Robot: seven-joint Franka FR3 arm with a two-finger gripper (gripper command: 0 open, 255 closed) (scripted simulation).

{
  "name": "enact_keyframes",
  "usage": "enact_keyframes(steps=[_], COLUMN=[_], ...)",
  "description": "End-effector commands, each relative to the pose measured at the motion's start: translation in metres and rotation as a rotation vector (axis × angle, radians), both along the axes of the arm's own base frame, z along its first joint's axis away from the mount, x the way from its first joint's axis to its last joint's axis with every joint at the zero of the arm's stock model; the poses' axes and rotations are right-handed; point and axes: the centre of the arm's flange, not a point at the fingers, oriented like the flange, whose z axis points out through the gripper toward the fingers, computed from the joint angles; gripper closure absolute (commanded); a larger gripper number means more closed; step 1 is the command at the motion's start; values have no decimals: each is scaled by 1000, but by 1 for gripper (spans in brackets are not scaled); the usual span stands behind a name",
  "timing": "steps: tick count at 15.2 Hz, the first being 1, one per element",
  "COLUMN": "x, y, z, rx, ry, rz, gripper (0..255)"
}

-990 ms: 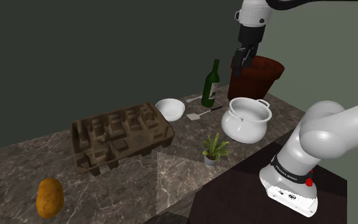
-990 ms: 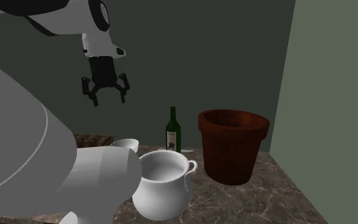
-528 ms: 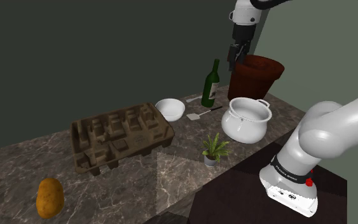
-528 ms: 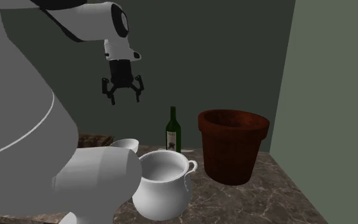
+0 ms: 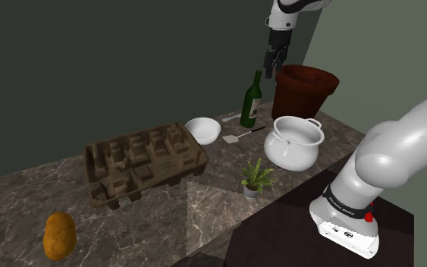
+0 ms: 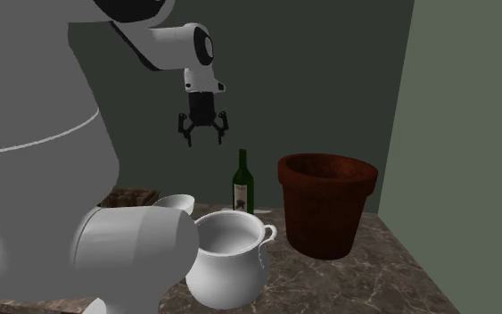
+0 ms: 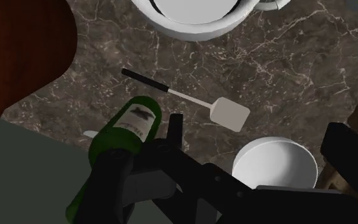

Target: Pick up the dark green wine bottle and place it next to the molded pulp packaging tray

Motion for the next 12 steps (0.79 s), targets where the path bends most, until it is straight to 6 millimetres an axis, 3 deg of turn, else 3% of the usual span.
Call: enact_keyframes(steps=[1,12], x=[19,120], y=[-21,-132], z=[-3,-33], rx=[9,62], ry=[3,19], rz=[4,19], gripper=[0,0])
